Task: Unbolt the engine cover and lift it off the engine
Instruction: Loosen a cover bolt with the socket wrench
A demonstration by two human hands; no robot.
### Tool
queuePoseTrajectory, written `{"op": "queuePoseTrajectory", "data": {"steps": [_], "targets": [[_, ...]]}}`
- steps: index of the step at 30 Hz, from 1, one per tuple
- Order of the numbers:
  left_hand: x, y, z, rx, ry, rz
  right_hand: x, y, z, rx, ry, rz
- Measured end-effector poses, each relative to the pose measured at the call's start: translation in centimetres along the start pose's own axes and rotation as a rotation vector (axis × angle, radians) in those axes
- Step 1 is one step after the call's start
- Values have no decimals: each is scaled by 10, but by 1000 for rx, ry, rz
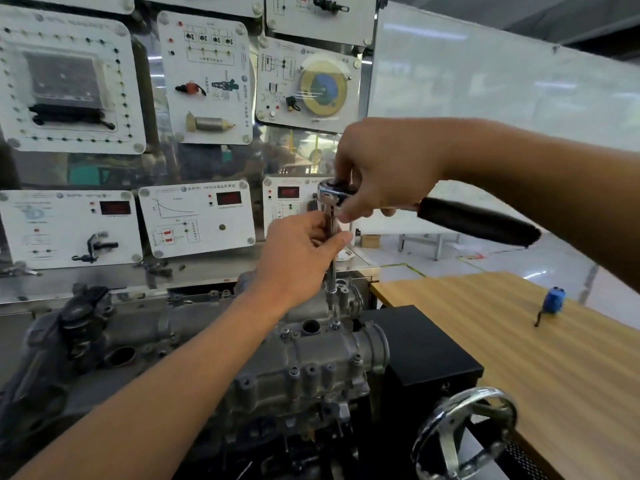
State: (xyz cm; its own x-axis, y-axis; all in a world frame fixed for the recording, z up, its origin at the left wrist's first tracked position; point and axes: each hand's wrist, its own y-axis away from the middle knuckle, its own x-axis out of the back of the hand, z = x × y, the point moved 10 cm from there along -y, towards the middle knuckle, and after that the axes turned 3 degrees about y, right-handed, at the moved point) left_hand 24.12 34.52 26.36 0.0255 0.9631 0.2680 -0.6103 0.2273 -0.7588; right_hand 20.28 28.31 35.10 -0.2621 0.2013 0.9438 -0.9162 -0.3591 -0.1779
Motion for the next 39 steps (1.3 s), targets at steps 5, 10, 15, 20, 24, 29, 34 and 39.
{"op": "queuePoseTrajectory", "data": {"steps": [5,10,15,20,24,29,34,39], "targets": [[-22,2,-11,18,-35,-45,-19,17,17,-145,-137,19],[-28,4,-14,10,-55,-53,-27,22,22,-210,-198,23],[-31,5,-20,22,-44,-63,-31,21,21,-230,-221,20],[-32,4,-27,40,-40,-34,-36,20,23,-267,-350,48],[-33,6,-24,3,-88,1,-51,19,30,-364,-578,34],[-35,8,-28,92,17,-118,-50,15,26,-158,-567,-103],[-61,18,-20,142,161,-497,-49,22,17,68,-493,-258],[-49,10,-24,122,106,-378,-46,16,27,23,-450,-150]]}}
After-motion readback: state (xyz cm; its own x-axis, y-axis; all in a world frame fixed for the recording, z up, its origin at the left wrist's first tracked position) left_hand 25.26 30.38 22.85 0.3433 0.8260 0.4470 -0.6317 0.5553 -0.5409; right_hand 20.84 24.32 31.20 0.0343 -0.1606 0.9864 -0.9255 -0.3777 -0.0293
